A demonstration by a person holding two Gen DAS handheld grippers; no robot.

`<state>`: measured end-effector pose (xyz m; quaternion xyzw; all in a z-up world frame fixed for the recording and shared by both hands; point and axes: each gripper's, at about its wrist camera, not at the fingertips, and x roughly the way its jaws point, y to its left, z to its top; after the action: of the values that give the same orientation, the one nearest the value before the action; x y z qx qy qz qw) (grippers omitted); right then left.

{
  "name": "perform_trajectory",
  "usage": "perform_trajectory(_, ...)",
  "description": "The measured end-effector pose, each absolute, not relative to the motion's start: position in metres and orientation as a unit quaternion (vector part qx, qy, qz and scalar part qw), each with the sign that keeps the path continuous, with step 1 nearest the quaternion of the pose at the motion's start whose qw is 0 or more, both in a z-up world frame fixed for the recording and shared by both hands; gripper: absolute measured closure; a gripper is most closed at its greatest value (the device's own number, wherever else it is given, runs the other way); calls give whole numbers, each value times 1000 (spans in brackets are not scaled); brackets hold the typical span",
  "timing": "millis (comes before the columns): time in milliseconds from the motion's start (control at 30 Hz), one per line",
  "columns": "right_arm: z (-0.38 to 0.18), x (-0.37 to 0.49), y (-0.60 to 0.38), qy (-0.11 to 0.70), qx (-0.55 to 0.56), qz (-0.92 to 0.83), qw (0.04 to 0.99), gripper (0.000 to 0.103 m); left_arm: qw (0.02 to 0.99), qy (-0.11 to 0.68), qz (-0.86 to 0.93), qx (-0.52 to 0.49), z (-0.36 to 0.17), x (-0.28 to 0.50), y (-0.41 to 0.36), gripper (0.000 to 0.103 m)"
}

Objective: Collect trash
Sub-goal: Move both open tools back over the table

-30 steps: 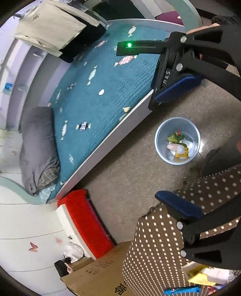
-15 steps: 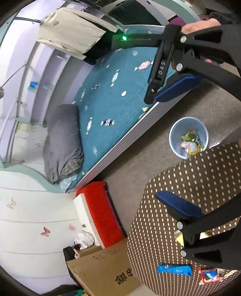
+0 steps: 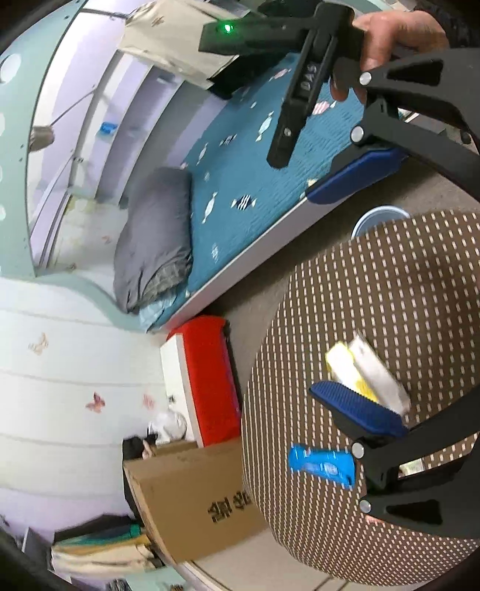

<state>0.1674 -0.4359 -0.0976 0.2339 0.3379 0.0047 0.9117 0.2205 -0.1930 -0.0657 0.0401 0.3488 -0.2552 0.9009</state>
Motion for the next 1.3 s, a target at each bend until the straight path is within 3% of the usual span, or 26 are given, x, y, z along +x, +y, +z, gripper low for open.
perform_trajectory(733, -66, 187, -242, 344, 68, 212, 912, 6, 927, 354, -120, -39, -94, 206, -10, 9)
perform_trajectory(1033, -101, 197, -157, 374, -8, 297, 879, 6, 917, 389, -71, -47, -135, 208, 59, 9)
perform_trajectory(1300, -148, 218, -109, 411, -81, 293, 860, 6, 910, 409, -66, -24, -158, 220, 74, 9)
